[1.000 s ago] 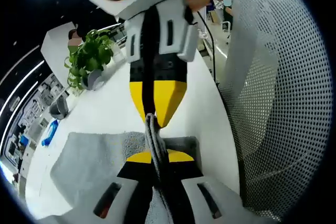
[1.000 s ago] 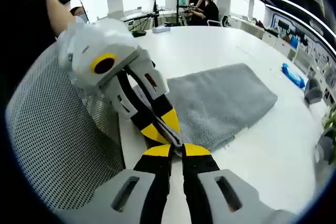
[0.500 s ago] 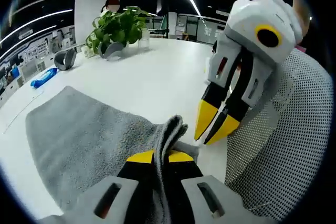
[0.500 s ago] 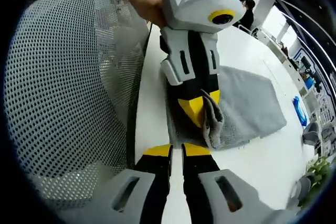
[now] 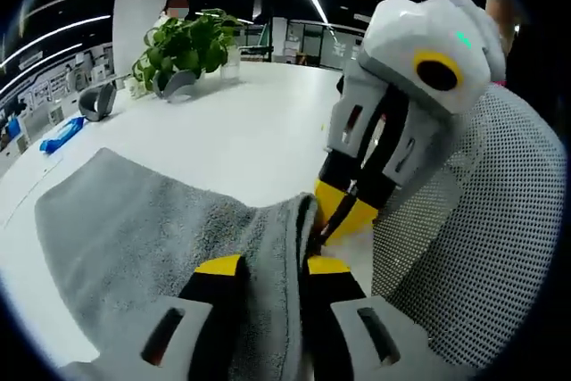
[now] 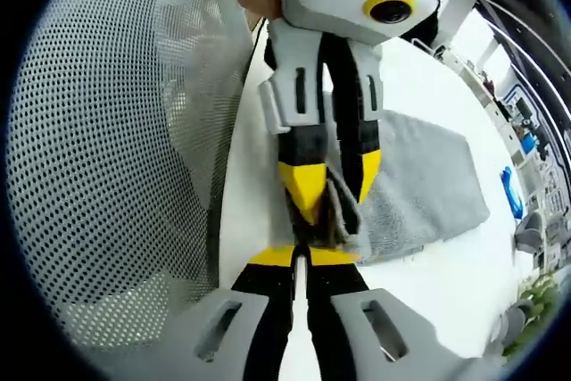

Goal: Fold the towel on the table until its edges align and the towel forms a compact rectangular stack.

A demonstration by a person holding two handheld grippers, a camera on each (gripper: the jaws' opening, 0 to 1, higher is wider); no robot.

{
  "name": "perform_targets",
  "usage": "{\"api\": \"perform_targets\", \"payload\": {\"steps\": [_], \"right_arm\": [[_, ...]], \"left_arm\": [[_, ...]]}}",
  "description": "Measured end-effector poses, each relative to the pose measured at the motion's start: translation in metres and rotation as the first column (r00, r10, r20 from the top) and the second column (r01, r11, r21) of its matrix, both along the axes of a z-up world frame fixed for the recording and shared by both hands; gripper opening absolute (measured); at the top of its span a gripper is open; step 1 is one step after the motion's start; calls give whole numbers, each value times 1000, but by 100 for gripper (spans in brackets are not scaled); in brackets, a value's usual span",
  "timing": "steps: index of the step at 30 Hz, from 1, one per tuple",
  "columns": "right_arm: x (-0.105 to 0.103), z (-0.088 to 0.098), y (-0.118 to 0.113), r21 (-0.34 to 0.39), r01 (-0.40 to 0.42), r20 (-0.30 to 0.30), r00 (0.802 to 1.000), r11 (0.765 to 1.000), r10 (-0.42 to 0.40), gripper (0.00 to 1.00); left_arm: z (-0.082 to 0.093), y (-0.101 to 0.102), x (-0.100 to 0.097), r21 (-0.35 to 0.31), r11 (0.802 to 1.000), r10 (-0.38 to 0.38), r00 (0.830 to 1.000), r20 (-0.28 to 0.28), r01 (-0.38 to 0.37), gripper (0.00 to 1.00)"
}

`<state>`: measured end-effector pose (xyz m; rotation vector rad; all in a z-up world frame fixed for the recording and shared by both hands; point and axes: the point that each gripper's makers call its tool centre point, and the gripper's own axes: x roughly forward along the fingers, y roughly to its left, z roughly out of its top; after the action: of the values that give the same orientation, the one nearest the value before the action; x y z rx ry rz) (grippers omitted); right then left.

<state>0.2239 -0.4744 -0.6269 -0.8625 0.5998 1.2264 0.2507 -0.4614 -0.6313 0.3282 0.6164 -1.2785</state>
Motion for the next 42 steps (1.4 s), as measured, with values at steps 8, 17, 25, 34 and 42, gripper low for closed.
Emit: {"api": "perform_targets", "payload": {"steps": [8,17,25,34,42], "right_arm": [[18,27,10,62,51,49,997,997,-54,0],[32,45,20,108,5,139,990,994,-20,1],[44,54,10,68,-54,201,979,996,40,14],[41,36,24,-45,-216,162,962,975,220,11],[41,39,26,52,-137,47,990,989,134,2]], "left_arm": [[23,-10,-1,-36,997,-57,986,157,63,45],[27,-11,22,41,999,10,945,328,-25,8],[29,-6,25,-3,998,56,965,258,-57,7],[30,-6,23,21,999,22,955,296,-30,7],[28,0,25,69,998,-29,936,350,5,10]]}}
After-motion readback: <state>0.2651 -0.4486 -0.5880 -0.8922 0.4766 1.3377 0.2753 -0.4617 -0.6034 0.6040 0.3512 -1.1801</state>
